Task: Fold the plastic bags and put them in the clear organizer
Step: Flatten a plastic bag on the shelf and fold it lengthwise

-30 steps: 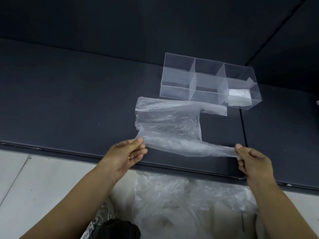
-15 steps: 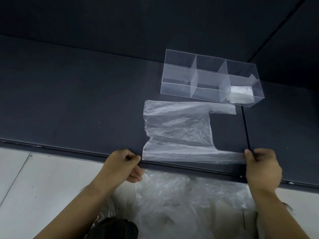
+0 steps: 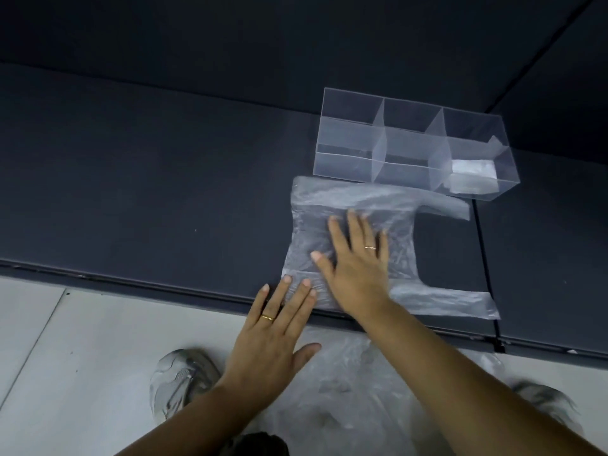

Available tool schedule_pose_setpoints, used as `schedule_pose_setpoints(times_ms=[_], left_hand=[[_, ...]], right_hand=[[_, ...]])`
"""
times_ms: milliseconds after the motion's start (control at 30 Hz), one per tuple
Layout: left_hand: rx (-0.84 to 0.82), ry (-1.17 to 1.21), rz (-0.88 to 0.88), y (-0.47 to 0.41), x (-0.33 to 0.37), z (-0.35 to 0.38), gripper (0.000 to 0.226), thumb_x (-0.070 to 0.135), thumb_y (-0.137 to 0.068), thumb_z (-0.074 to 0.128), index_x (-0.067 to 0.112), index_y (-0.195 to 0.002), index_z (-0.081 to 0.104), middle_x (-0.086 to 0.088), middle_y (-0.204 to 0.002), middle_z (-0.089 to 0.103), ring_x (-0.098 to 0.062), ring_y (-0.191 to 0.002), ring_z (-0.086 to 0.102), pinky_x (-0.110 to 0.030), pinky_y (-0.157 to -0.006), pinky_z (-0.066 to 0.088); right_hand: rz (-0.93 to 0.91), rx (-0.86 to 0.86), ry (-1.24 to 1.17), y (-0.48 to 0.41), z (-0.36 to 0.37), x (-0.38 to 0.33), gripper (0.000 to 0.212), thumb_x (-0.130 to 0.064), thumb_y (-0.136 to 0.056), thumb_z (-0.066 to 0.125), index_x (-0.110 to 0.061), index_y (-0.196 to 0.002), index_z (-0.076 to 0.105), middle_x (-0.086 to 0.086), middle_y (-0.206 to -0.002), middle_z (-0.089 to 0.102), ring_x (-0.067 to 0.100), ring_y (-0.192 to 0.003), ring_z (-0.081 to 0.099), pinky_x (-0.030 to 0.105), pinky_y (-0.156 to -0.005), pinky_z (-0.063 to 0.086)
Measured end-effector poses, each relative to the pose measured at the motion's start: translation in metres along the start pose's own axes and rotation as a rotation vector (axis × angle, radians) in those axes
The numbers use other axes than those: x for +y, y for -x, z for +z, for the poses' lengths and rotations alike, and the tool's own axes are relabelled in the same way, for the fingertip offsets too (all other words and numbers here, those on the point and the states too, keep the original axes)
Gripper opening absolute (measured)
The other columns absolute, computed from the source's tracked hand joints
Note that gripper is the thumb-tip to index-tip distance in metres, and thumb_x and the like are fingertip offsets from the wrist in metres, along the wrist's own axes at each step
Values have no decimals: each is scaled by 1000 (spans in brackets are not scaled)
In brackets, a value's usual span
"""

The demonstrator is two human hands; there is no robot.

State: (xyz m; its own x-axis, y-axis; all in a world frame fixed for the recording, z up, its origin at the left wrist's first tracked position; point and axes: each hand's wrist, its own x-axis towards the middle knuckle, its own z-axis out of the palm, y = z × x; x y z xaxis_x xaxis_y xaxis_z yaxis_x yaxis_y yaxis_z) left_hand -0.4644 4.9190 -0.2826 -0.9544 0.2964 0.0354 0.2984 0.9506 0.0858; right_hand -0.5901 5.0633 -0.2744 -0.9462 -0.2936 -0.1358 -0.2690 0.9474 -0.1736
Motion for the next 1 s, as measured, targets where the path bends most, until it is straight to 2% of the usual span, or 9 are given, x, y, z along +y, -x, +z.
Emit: schedule_pose_setpoints(times_ms=[100,200,300,400,467,533,633,800,1000], left_hand=[[-26,0,-28,6,4,-5,69,58,-91,32,13,-141,46,-4,-151,38,-28,-138,36,-49,-106,26],[22,71,-51,12,8,-15,62,56,-93,34,15,-134,55,-2,-141,52,-26,-129,50,-46,-102,31],[224,199,-150,2,2,-28,46,44,-95,39,15,-118,67,0,-115,66,-22,-100,58,-37,-89,36],[351,300,-224,-36,-7,-40,37,24,-96,39,9,-118,64,-7,-118,61,-23,-107,53,-35,-93,36],[260,305,-193,-73,-11,-42,43,17,-97,34,2,-132,53,-15,-136,51,-29,-129,45,-39,-111,30],[100,236,-127,-107,-15,-36,49,16,-101,31,1,-147,28,-17,-155,26,-27,-146,19,-38,-120,8],[-45,95,-147,-135,-34,-18,63,40,-103,21,7,-152,0,-10,-161,-3,-19,-148,-6,-36,-119,-10],[-140,28,-161,-134,-61,3,85,69,-83,-7,19,-152,-8,-1,-161,-9,-14,-147,-12,-39,-118,-13],[-191,-8,-121,-130,-69,-8,79,65,-87,-3,19,-151,-10,-3,-161,-11,-15,-147,-14,-41,-118,-12]], right_hand=[[162,16,48,-8,0,28,78,-70,-85,-2,-30,-153,0,1,-162,-7,21,-148,-10,48,-116,-12],[252,35,34,-7,-10,42,78,-67,-88,6,-25,-154,5,5,-162,-1,24,-148,-5,49,-117,-8],[185,72,-16,-4,-21,30,71,-60,-94,14,-23,-154,6,6,-162,-3,23,-148,-7,43,-117,-12],[15,122,-158,-8,-28,5,58,-44,-101,23,-19,-153,15,5,-162,3,20,-149,-4,36,-119,-8],[-63,129,-269,-18,-30,-7,49,-25,-103,33,-13,-150,26,8,-160,14,21,-148,7,36,-121,2],[-57,142,-331,-33,-33,-11,46,-12,-100,39,-8,-146,35,11,-158,22,24,-146,18,36,-120,13],[-7,158,-227,-52,-28,2,48,-21,-101,37,-10,-148,31,10,-159,19,24,-147,15,37,-120,10],[175,61,-6,-43,-11,58,68,-59,-96,10,-24,-154,5,2,-162,-3,19,-148,-7,43,-117,-8],[486,106,18,-18,-25,131,67,-52,-99,19,-15,-154,9,9,-162,3,25,-149,0,49,-119,-3]])
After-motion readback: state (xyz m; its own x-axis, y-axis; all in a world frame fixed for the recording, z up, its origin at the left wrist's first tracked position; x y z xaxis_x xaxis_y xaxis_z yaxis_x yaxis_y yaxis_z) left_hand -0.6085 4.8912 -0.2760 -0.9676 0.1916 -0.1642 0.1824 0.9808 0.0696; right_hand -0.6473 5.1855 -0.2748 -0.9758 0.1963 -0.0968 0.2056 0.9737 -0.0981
